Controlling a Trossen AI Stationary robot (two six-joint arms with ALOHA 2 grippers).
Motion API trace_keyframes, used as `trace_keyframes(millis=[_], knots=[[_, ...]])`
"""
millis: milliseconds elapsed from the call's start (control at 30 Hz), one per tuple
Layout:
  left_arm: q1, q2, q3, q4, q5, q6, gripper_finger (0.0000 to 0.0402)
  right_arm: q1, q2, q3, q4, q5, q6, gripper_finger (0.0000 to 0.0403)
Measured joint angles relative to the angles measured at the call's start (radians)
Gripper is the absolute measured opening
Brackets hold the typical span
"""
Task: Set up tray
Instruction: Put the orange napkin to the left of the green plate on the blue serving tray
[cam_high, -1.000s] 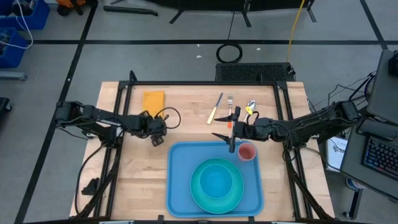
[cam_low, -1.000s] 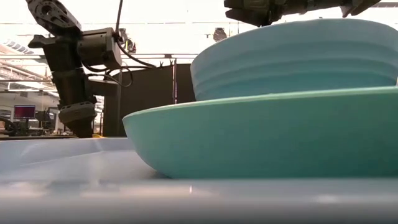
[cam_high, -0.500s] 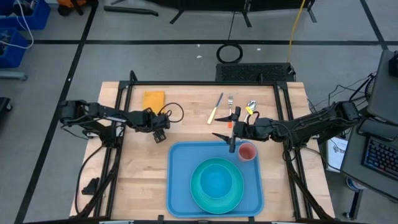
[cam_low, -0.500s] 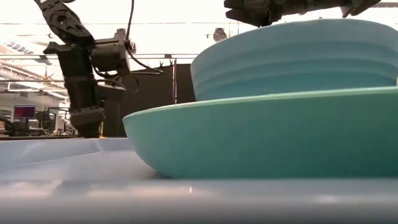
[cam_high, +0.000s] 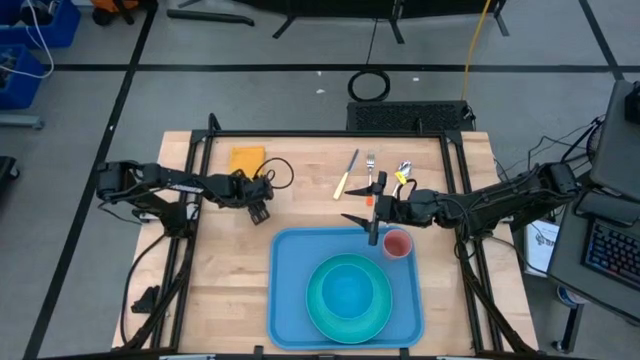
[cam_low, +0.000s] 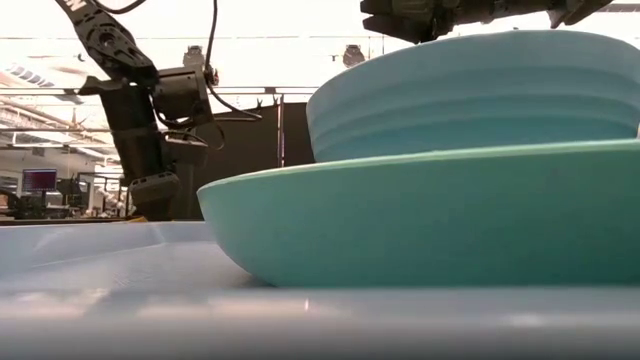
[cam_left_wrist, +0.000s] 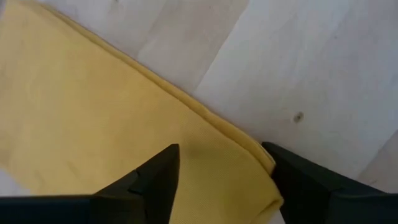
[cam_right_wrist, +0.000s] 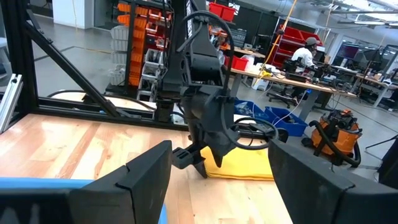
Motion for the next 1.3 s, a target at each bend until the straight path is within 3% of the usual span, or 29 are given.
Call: trace_keyframes(millis=[433,633,1100,1300], knots=[[0.068,0.002,0.000,0.023,0.055,0.023,0.0095,0.000,0.000,0.000,-0.004,0.000,0.011,0.0256],[0.075,0.005,-0.002,0.047,0.044,0.068,0.0016,0.000,0.000,0.000,-0.004,0.000,0.019,0.0256],[0.018,-0.014,-0.010,0.094,-0.006,0.097,0.0013,0.000,0.000,0.000,-0.011,0.000,0.019,0.0256],[0.009,-0.072,-0.012,0.082,0.068,0.085,0.0012,0.000,0.000,0.000,-0.011,0.000,0.019,0.0256]])
